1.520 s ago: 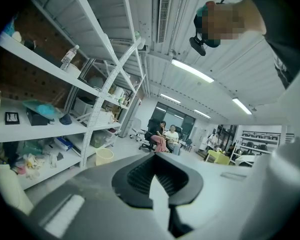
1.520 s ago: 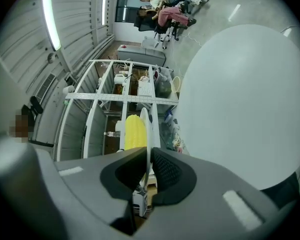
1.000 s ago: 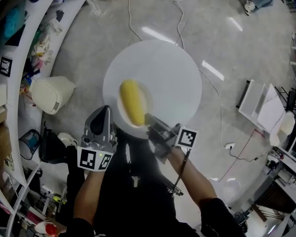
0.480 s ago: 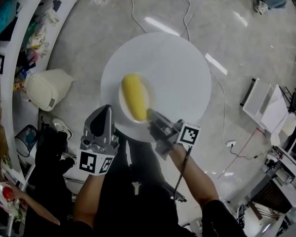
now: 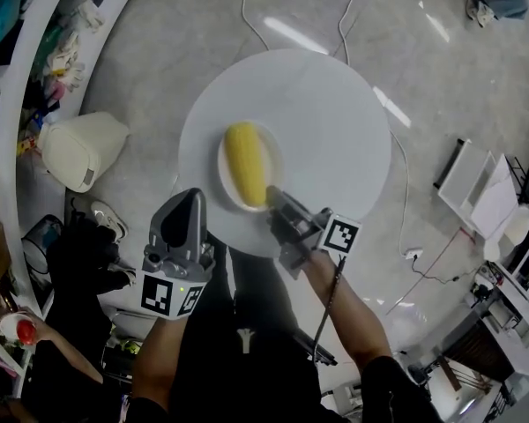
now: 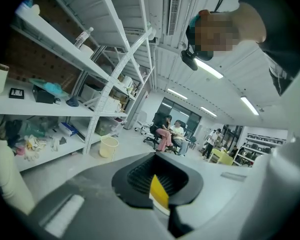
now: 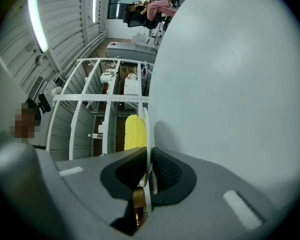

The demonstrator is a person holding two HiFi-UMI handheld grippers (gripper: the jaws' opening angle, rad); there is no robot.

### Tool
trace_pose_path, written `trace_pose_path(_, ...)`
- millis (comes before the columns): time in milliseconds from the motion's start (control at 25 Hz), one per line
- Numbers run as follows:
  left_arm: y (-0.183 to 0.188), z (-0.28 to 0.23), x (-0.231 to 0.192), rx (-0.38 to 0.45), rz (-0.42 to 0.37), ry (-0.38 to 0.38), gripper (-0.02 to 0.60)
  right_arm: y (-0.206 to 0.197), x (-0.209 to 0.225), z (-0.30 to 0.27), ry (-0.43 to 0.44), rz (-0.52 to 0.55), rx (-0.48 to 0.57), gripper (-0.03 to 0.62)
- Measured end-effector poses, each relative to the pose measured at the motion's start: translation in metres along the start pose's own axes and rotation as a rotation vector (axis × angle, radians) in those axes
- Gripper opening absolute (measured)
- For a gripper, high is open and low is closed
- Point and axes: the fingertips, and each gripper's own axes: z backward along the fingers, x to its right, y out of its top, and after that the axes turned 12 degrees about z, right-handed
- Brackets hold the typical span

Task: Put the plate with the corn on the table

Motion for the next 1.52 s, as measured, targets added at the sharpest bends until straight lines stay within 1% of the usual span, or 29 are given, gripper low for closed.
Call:
trace_pose_path(160,-0.003,-0.001,-0.002,0.001,0.003,0.002,0.002,0.000,0.008,-0.006,-0.010,0.005,-0.004,0.038)
trace_pose_path(520,-0.008,0.005,-0.001,0.005,0.018,0.018,0.002,-0.003,0.023,-0.006,-0.061,0.004,-0.019,0.038)
trace_pose_path(1080,-0.013,0.013,-0.002,0.010,0.031,0.028,0.002,-0.005,0.027,-0.012,-0.115,0.063,-0.023,0.034)
trace_pose_path(1320,-0.015,0.017,-0.005,0.003,0.036,0.029,0.002,-0.006,0.027,-0.017,-0.174,0.083,-0.030,0.028)
trace_pose_path(1440,-0.015,0.019,-0.005,0.003,0.038,0.028,0.002,-0.010,0.031,-0.015,-0.228,0.104,-0.051,0.026)
trace_pose_path(1520,-0.016,0.019,-0.005,0.003,0.039,0.026,0.002,-0.011,0.031,-0.016,-0.243,0.110,-0.048,0.026)
